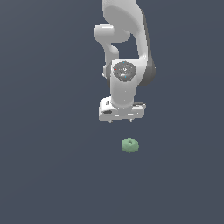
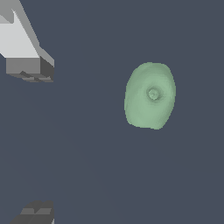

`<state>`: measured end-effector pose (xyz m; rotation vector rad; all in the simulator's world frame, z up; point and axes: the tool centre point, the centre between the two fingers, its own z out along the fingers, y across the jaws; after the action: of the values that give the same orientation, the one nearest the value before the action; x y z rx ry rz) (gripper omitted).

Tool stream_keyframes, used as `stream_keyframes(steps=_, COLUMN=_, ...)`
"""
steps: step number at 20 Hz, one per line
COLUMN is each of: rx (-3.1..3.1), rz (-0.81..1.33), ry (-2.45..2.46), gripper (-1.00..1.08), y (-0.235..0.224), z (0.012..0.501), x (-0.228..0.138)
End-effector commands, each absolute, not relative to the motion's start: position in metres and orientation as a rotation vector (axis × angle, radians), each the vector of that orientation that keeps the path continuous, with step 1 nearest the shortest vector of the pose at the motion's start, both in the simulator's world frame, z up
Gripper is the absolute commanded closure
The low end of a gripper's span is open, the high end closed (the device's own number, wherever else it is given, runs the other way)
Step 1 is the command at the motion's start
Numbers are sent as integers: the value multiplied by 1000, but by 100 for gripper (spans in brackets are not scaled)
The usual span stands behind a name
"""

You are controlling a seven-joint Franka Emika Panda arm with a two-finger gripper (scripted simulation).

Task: Pick up the object and move it to a goal position.

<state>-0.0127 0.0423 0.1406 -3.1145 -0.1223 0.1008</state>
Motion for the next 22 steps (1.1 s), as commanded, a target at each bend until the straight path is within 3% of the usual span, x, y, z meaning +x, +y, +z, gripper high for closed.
stream_keyframes(steps=1, rx=-3115, rz=101, ry=-125, gripper=-92, y=41, z=141, x=-12)
stream_keyframes(steps=22, rx=-3042, rz=81, ry=-711, gripper=-92, y=56, z=132, x=11)
